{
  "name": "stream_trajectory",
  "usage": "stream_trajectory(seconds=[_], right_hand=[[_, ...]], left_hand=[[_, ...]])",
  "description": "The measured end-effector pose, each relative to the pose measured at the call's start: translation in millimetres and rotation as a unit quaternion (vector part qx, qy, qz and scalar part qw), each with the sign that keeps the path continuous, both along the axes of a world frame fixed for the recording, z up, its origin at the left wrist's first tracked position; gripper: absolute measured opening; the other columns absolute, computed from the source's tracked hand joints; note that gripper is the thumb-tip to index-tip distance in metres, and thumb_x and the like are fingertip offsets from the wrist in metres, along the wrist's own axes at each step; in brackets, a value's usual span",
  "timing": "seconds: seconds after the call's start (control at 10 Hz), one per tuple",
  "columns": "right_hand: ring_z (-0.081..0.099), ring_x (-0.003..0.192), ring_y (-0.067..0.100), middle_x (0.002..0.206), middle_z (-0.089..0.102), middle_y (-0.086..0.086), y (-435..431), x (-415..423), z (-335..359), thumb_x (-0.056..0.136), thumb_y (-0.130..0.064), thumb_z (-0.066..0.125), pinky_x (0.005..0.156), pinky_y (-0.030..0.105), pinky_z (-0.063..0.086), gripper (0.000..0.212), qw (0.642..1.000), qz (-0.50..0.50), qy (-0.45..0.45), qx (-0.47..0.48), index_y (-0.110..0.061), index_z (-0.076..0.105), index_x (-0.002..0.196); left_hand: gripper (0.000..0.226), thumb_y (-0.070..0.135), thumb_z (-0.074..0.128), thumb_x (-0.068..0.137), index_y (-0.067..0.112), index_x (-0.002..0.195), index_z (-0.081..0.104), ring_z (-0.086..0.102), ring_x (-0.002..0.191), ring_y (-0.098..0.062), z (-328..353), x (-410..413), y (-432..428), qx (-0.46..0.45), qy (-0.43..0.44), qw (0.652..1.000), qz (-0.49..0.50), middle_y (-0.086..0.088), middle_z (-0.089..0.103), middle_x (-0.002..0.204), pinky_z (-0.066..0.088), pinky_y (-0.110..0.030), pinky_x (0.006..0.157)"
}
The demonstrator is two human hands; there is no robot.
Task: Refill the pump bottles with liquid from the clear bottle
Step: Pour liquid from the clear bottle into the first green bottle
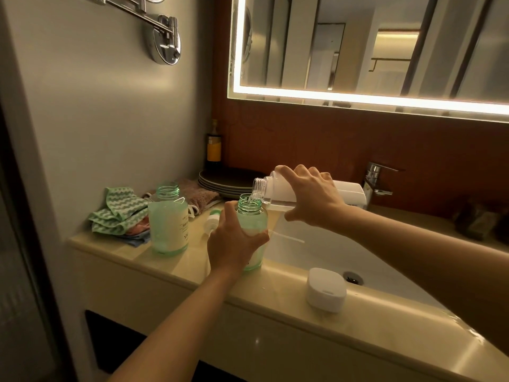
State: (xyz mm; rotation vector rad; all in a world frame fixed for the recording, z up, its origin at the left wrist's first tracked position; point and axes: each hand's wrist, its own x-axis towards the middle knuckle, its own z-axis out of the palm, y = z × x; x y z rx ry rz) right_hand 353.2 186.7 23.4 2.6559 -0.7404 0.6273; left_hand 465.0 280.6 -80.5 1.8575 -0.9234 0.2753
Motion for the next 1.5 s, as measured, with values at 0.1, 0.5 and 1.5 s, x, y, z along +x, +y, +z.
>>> stream_trajectory(seconds=[0.1,0.5,1.5], right_hand=[[0.045,0.114,0.025,0.127,0.047,0.007,0.2,-0.6,0.8,0.070,-0.040,0.076,0.099,0.040,0.035,0.092,1.000,0.000,-0.001,-0.004,-0.029,0.020,0.142],[0.044,0.114,0.025,0.128,0.046,0.007,1.5,-1.4,2.6,0.071,-0.039,0.075,0.099,0.040,0.035,0.091,1.000,0.003,0.009,-0.017,-0.029,0.020,0.142],[0.045,0.115,0.026,0.128,0.046,0.008,2.3,-1.4,3.8,0.071,-0.039,0.075,0.100,0.041,0.035,0.091,1.000,0.003,0.015,-0.018,-0.028,0.020,0.143]], left_hand=[[0.083,0.049,0.076,0.065,0.017,0.128,0.033,0.055,0.105,-0.023,0.0,0.1,0.1,0.002,-0.001,1.000,-0.002,-0.006,0.053,0.124,0.047,-0.032,0.079],[0.082,0.047,0.076,0.064,0.017,0.128,0.034,0.055,0.103,-0.025,-2.4,-0.1,-0.6,-0.008,-0.001,1.000,0.002,-0.006,0.054,0.123,0.043,-0.031,0.077],[0.083,0.047,0.077,0.064,0.017,0.127,0.034,0.055,0.105,-0.027,-1.6,-1.6,0.2,-0.004,0.006,1.000,0.002,-0.007,0.053,0.125,0.050,-0.037,0.080]])
